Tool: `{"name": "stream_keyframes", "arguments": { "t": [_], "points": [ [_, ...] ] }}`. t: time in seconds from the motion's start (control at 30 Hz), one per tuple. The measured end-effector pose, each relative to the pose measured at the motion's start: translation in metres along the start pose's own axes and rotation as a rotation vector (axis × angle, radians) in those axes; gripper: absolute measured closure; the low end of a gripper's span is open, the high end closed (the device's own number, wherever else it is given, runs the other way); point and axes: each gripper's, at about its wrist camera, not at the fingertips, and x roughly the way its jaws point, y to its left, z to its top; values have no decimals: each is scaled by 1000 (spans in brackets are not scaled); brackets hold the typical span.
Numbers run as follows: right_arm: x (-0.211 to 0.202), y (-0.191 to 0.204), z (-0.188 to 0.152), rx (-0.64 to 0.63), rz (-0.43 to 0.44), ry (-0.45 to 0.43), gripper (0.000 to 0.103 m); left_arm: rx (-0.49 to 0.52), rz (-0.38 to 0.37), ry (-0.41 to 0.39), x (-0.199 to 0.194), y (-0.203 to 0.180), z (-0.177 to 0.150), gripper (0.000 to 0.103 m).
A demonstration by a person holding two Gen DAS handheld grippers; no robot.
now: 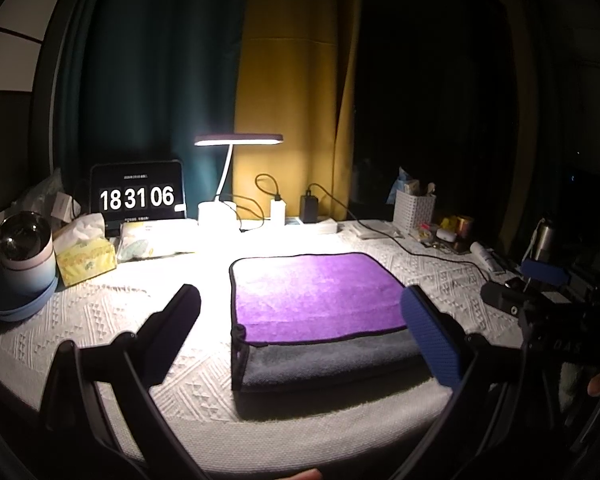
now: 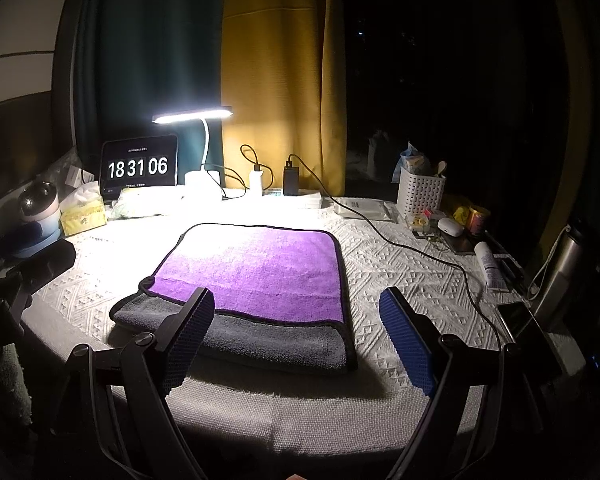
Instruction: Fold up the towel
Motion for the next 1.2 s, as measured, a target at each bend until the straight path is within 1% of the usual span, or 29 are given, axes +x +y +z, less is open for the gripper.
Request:
{"name": "stream_keyframes", "arguments": {
  "t": [1.2],
  "points": [
    [4,4,-4,7,9,2,16,-8,-15,1,-2,1,-1,2]
  ]
}}
